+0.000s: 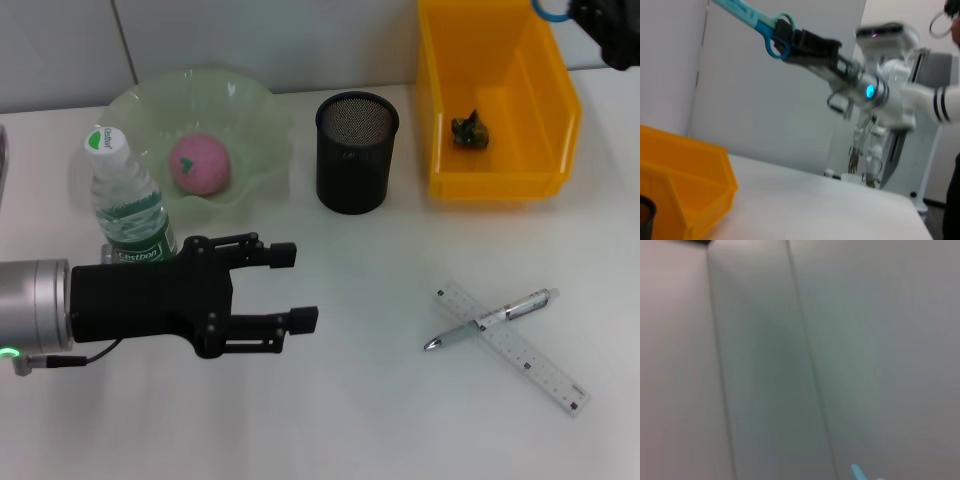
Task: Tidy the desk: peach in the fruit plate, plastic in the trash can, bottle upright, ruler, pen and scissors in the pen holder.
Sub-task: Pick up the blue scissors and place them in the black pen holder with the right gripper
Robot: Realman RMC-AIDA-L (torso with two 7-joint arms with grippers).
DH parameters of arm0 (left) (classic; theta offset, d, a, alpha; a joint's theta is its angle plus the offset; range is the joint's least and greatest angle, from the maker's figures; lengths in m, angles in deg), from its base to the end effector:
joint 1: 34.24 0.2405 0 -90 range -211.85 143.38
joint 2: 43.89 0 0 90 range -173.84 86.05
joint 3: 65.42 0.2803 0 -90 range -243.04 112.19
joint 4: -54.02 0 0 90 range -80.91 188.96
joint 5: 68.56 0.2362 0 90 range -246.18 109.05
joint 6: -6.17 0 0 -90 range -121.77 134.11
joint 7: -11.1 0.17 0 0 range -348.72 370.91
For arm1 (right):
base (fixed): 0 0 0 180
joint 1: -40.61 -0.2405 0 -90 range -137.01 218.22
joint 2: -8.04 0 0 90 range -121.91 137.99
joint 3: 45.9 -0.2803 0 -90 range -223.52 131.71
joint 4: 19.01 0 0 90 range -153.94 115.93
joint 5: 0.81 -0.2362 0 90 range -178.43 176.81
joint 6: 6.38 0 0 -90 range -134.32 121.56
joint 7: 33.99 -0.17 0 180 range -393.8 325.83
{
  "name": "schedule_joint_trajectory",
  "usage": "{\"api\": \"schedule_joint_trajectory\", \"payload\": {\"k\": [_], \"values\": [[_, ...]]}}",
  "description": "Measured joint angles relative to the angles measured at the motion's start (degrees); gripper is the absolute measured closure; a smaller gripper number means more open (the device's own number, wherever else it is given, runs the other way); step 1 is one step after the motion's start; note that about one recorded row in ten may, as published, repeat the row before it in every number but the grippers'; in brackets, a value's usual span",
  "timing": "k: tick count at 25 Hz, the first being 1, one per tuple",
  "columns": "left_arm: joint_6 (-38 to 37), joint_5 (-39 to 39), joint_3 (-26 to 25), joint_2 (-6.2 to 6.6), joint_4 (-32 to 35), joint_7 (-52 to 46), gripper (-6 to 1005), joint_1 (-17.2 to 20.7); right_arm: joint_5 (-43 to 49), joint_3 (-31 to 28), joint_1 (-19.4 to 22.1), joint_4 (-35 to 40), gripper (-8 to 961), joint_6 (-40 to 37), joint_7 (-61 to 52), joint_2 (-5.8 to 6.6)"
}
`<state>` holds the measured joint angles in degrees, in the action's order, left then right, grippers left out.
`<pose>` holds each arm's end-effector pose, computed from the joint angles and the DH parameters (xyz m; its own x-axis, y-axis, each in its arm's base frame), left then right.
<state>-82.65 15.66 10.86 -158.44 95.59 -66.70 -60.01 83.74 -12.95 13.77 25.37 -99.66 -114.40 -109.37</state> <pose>-0.2310 0.3414 -0.0581 0.8104 0.2179 0.5438 0.2367 -0.9709 0.0364 0.2564 0.3922 0.0871 0.5174 0.0025 -0.8557 -0.5185 -0.7946 -0.3158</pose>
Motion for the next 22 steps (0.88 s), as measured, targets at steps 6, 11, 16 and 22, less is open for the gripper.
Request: {"api": "schedule_joint_trajectory", "payload": {"k": [6,11,16,22], "values": [[0.05,2.57,-1.22,-0.28,-0.34,0.56,214,0.11,18.87,0.32,-6.33,13.68,872,-0.22,-25.18,3.47],[0.17,3.18,-3.24,-1.3,-0.63,1.75,213,1.2,32.4,3.14,-12.35,24.22,872,-1.6,-39.86,5.91],[0.2,3.34,-3.44,-1.59,-0.63,1.96,213,1.47,49.58,6.44,-23.02,25.78,871,-7.51,-49.3,8.55],[0.24,3.42,-4.06,-2.25,-0.61,1.96,213,1.81,63.47,10.98,-31.87,20.56,872,-6.3,-51.61,8.1]]}}
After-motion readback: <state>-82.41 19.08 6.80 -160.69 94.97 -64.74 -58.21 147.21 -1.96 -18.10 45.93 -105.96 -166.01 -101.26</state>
